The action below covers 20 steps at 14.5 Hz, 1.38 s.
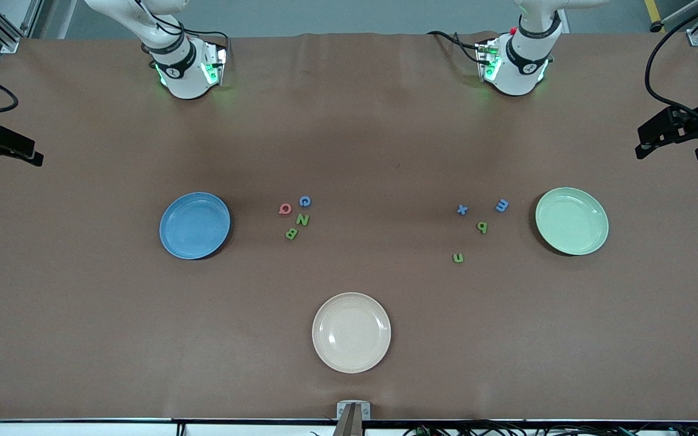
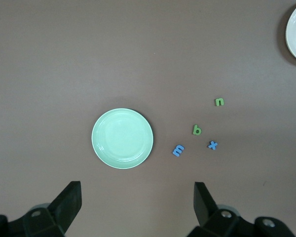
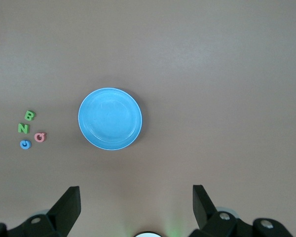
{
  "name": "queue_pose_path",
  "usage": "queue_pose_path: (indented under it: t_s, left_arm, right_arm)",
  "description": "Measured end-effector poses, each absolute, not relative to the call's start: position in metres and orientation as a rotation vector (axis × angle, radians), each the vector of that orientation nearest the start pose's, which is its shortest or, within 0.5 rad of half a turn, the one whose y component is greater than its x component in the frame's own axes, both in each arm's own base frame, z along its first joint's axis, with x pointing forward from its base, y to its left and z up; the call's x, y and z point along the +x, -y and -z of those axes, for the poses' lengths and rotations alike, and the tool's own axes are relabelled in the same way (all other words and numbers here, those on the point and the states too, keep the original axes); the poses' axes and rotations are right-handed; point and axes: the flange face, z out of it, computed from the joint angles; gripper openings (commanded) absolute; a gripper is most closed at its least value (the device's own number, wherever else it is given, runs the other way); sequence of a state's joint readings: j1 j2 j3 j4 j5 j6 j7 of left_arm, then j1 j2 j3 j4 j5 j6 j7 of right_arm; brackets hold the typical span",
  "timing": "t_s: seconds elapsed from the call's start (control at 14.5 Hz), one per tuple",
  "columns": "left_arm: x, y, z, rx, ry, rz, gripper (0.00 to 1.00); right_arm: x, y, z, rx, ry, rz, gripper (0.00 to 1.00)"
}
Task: Sort uppercase to blue plate, lowercase to green plate
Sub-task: 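Move the left gripper toward the blue e letter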
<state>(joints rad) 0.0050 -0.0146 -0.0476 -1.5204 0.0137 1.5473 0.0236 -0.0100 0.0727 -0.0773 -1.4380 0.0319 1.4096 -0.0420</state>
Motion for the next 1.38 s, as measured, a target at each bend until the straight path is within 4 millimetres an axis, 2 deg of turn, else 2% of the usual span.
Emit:
queue_pose_path:
  t_s: [0.55, 0.9, 1.11, 1.38]
  left_arm:
    - [0.547, 0.020, -0.652, -3.126, -0.094, 0.049, 1.00]
    - [0.548, 0.020, -0.639, -3.129, -0.096, -0.028, 1.00]
    - [0.556, 0.034, -0.613, -3.166, -0.131, -0.115, 1.00]
    - [0.560, 0.075, -0.550, -3.154, -0.332, -0.232, 0.99]
  right_arm:
    - [0.559, 0.045, -0.632, -3.105, -0.070, -0.154, 1.00]
    - [0.558, 0.053, -0.627, -3.102, -0.091, -0.170, 1.00]
    - [0.557, 0.054, -0.628, -3.102, -0.093, -0.169, 1.00]
    - [0.554, 0.054, -0.633, -3.103, -0.093, -0.153, 1.00]
